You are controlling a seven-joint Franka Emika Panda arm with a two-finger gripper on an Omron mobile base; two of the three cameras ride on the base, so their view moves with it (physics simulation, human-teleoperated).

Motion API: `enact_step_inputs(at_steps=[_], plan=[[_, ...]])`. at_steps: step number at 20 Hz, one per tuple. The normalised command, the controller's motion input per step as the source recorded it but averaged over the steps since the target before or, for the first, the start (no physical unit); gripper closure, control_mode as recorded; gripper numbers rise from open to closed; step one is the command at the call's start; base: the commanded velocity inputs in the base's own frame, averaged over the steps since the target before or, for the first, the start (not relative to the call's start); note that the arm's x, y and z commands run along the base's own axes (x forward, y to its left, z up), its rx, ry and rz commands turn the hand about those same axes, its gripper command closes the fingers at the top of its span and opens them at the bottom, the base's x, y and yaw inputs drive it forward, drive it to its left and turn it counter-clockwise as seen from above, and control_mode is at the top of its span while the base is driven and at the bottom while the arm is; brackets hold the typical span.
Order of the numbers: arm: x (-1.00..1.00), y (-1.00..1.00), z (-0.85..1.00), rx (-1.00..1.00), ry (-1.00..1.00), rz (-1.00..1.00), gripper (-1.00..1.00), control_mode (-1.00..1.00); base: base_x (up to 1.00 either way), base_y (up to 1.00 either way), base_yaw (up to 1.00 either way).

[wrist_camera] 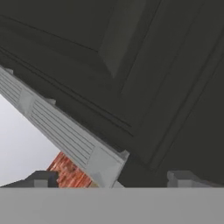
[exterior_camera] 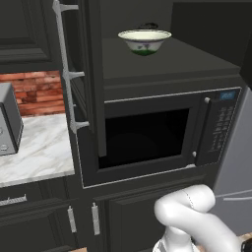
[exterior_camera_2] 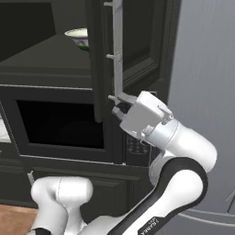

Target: Pick the mug and place it in the sink. Pick the bowl and place it in the open cabinet and then close the cabinet.

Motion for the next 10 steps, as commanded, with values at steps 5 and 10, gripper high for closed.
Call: enact_step_inputs(at_steps=[5, 10], plan=[[0.00, 0.49, 0.00, -0.01, 0.06, 0.00, -1.00, -1.00, 0.00, 0.00, 0.00], [0.00, 0.36, 0.00, 0.00, 0.11, 0.00, -1.00, -1.00, 0.00, 0.00, 0.00]])
